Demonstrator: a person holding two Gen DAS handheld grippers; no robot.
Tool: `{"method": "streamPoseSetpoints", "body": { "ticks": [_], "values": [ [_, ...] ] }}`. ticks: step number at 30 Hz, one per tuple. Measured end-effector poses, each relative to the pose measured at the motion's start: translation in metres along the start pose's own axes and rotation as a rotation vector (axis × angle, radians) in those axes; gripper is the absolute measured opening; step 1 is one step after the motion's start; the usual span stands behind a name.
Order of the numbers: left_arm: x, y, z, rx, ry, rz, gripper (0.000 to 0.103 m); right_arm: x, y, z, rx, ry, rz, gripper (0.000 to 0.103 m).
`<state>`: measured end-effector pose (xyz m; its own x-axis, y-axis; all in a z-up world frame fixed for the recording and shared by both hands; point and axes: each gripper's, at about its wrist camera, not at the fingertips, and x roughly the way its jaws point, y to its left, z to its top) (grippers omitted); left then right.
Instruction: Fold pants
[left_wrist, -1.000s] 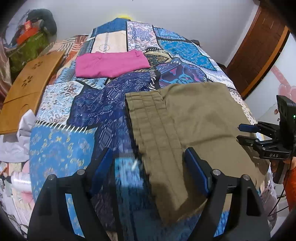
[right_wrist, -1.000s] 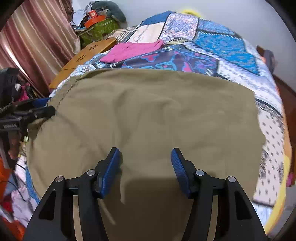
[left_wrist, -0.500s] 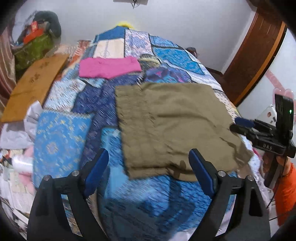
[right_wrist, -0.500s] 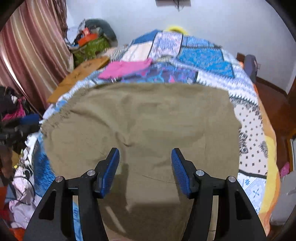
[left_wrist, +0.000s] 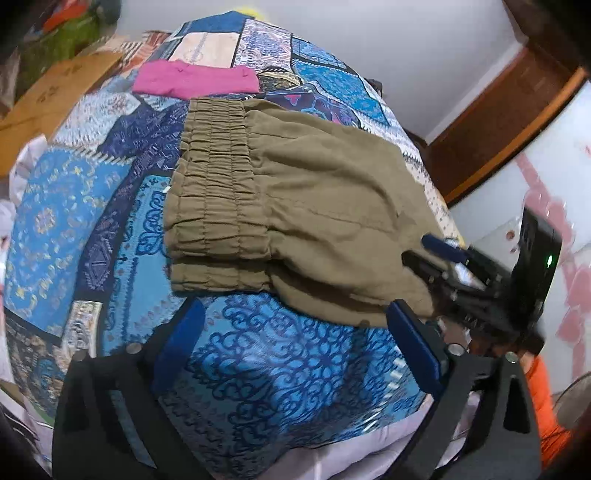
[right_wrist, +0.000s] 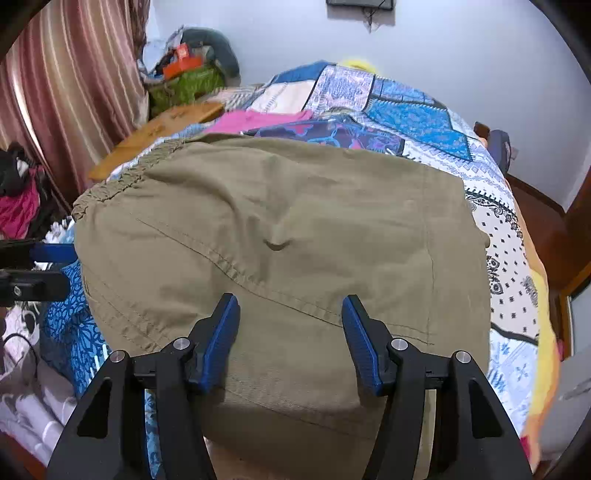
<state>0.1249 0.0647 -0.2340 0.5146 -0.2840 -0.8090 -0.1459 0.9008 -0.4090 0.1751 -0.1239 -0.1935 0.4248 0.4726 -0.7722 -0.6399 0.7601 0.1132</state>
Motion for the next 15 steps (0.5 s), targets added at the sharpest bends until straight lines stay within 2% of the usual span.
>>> {"method": "streamPoseSetpoints", "body": {
  "ticks": [10, 12, 14, 15],
  "values": [
    [0.024, 0.006, 0.041, -0.108, -0.006, -0.033, 0.099, -0.001, -0.001, -0.005, 0.013, -0.011, 0.027, 0.055],
    [0.027, 0.008, 0.050, -0.125, -0.013, -0.018, 0.087, -0.002, -0.001, -0.006, 0.017, -0.013, 0.030, 0.055],
    [0.030, 0.009, 0.057, -0.117, -0.015, 0.019, 0.062, -0.003, 0.000, -0.006, 0.022, -0.013, 0.030, 0.055],
    [0.031, 0.009, 0.059, -0.107, -0.017, 0.042, 0.056, -0.003, 0.000, -0.005, 0.024, -0.013, 0.029, 0.055]
  ]
}}
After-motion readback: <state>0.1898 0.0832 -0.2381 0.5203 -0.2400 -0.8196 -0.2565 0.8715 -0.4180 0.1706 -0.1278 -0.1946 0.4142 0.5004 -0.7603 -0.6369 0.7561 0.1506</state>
